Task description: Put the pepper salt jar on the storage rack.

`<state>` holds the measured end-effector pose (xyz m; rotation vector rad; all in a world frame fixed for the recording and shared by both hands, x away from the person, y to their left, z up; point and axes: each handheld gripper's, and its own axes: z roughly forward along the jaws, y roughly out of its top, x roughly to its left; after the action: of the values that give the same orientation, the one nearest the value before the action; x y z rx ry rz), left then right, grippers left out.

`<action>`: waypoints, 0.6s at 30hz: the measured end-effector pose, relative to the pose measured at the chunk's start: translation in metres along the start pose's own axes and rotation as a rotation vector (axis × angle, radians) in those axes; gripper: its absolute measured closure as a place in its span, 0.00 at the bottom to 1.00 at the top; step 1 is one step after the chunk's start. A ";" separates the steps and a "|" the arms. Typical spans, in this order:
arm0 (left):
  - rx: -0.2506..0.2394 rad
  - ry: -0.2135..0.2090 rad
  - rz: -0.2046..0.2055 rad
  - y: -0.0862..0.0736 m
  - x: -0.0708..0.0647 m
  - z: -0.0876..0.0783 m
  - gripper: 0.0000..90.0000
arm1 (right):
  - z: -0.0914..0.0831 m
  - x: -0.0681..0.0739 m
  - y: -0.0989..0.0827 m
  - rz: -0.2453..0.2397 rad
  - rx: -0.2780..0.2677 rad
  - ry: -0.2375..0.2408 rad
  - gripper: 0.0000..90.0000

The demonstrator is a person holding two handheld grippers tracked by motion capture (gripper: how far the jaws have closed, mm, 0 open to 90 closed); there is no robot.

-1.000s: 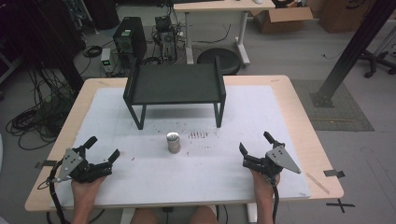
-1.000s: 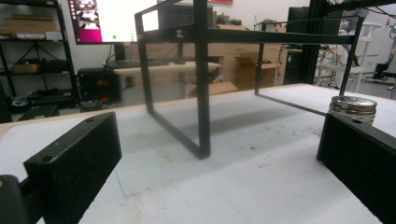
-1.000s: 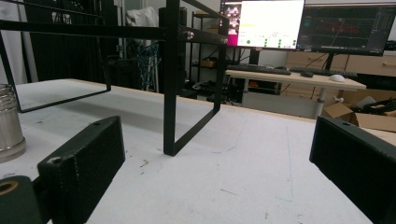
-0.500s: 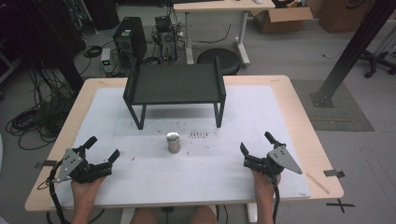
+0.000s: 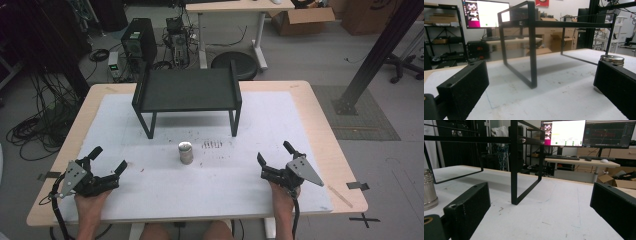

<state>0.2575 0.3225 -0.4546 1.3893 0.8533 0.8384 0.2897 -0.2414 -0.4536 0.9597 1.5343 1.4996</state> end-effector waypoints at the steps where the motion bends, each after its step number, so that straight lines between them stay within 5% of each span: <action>1: 0.012 -0.006 0.003 0.000 0.000 0.000 0.00 | 0.000 0.000 0.000 -0.001 0.002 0.001 0.03; 12: 0.105 -0.107 0.007 0.013 -0.007 0.008 0.01 | 0.001 0.000 0.000 -0.004 0.005 0.001 0.03; 18: 0.126 -0.177 0.046 0.027 -0.011 0.016 0.01 | 0.001 0.000 0.000 -0.003 0.005 0.001 0.03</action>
<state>0.2670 0.3060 -0.4275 1.5741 0.7503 0.6936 0.2903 -0.2410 -0.4534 0.9593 1.5407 1.4948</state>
